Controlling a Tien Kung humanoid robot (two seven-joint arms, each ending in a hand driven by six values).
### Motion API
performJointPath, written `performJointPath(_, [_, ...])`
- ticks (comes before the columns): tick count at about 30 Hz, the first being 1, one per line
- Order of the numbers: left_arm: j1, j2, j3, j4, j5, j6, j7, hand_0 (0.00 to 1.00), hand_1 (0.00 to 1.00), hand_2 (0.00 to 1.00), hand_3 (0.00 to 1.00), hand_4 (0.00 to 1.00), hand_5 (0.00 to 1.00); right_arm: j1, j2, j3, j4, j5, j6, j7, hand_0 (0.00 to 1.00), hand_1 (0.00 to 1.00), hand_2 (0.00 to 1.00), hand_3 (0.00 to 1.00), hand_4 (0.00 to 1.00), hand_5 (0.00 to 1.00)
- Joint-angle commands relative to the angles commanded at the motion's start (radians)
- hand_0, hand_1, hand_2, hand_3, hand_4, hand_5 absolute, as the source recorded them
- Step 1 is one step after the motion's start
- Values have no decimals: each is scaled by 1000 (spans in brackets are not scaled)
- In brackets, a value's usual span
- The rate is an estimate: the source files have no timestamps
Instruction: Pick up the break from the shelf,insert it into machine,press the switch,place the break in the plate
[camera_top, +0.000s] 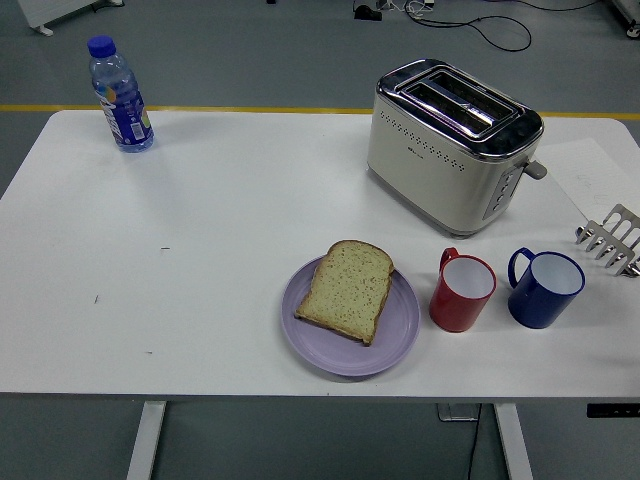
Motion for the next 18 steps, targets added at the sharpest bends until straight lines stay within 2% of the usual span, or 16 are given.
performJointPath(9, [10,0,-32,0,44,-3,-2,602,465,450,544,288,935,-54,65,61,-89,-18,12,-21,704,667,699,614,554,231])
performJointPath(18, [19,0,-48,0,72,-7,-5,602,465,459,544,287,936,-58,89,86,-147,-14,19,-16,699,666,701,613,546,237])
